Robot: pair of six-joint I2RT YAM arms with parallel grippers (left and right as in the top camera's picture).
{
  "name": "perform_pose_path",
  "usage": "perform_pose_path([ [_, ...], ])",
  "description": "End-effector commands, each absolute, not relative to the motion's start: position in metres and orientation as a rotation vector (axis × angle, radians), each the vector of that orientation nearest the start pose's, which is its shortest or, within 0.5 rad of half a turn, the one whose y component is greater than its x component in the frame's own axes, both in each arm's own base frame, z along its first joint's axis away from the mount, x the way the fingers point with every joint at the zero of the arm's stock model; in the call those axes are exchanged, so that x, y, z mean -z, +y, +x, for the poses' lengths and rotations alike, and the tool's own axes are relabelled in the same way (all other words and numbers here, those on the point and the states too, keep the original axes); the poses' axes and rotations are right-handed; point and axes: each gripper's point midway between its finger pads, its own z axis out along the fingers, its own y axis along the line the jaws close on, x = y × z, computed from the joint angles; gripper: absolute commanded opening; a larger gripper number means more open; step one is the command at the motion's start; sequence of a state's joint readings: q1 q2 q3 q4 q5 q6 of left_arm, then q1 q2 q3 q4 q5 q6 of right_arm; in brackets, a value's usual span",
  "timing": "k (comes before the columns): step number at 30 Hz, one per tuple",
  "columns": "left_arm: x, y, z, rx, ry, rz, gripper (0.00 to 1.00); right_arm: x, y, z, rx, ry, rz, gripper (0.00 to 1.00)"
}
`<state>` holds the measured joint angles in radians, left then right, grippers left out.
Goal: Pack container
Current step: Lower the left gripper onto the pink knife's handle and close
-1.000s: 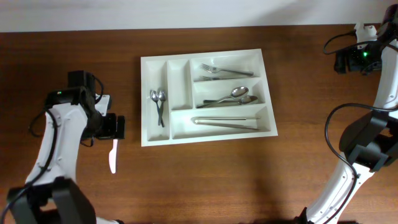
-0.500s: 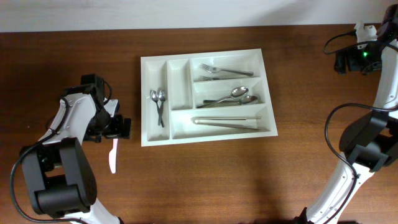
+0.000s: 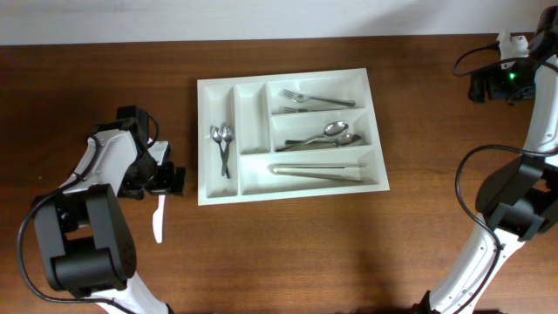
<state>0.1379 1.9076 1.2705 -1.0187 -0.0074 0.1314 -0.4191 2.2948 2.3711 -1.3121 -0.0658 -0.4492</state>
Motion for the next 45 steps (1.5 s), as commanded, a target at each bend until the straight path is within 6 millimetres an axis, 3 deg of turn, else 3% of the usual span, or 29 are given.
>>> perform_pose_path([
  [1, -0.015, 0.043, 0.316, 0.039, 3.229, 0.011, 0.99, -0.153, -0.197, 0.475, 0.097, 2.816, -0.065, 0.99],
  [18, -0.013, 0.044, 0.324, 0.030, 3.194, 0.013, 0.99, -0.153, -0.197, 0.476, 0.097, 2.816, -0.065, 0.99],
  [39, 0.010, 0.042, 0.312, 0.049, 3.264, 0.024, 0.99, -0.153, -0.197, 0.475, 0.097, 2.816, -0.065, 0.99],
  [45, 0.011, 0.043, 0.319, 0.042, 3.236, 0.031, 0.99, -0.153, -0.197, 0.475, 0.097, 2.816, -0.065, 0.99],
])
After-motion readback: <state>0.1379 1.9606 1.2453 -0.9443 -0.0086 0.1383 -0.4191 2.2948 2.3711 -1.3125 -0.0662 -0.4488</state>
